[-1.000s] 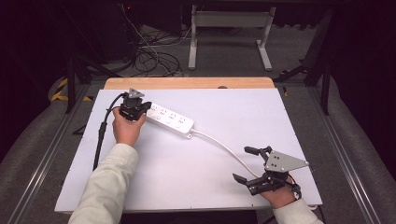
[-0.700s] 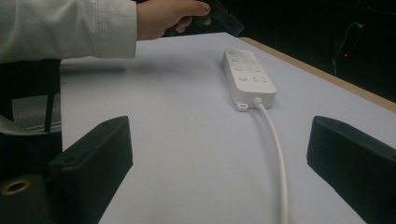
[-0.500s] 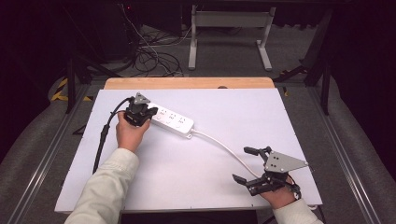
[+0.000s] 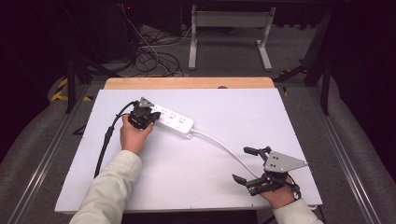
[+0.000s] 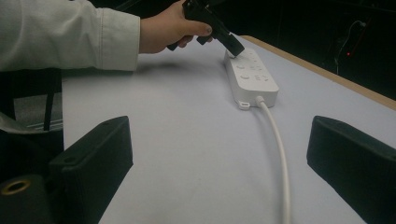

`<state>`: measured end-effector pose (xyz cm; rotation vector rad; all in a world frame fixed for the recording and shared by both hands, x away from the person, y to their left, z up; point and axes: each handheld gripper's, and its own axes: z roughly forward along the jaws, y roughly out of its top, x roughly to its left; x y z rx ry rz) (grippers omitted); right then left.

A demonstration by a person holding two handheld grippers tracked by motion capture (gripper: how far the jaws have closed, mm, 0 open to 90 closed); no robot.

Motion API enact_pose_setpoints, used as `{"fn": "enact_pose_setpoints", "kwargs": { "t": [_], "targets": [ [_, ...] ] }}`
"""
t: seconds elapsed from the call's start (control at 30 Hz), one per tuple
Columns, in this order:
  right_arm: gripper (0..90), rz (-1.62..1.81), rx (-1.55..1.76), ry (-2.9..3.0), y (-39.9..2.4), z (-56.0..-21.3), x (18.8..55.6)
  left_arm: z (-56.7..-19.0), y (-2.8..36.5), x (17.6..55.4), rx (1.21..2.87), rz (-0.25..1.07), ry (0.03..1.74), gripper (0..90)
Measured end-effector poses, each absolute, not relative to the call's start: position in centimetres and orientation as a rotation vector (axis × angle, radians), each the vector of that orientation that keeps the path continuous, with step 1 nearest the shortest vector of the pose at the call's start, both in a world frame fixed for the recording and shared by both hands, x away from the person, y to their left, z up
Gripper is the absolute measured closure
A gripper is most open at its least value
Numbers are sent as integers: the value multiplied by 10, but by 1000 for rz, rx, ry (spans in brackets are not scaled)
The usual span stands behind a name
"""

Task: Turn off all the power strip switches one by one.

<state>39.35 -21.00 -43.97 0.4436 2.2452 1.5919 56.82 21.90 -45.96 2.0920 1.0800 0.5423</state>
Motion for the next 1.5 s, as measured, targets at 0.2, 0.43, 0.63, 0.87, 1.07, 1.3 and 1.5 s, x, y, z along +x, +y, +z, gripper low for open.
{"fn": "enact_pose_setpoints", "kwargs": {
  "t": [0.2, 0.43, 0.63, 0.87, 1.07, 1.3, 1.5],
  "targets": [
    [74, 1589, 442, 2247, -210, -440, 394, -462, 218, 571, 2079, 527, 1090, 900],
    [74, 1590, 440, 2247, -210, -440, 393, -463, 221, 572, 2080, 519, 1106, 900],
    [74, 1590, 440, 2251, -210, -440, 394, -463, 223, 573, 2072, 498, 1110, 900],
    [73, 1588, 444, 2252, -210, -440, 394, -464, 218, 574, 2071, 508, 1099, 900],
    [72, 1587, 445, 2251, -211, -440, 393, -464, 216, 573, 2081, 522, 1104, 900],
    [72, 1591, 445, 2254, -210, -440, 394, -463, 217, 573, 2087, 532, 1098, 900],
    [73, 1595, 442, 2253, -210, -441, 394, -465, 223, 574, 2050, 501, 1138, 900]
  ]
}}
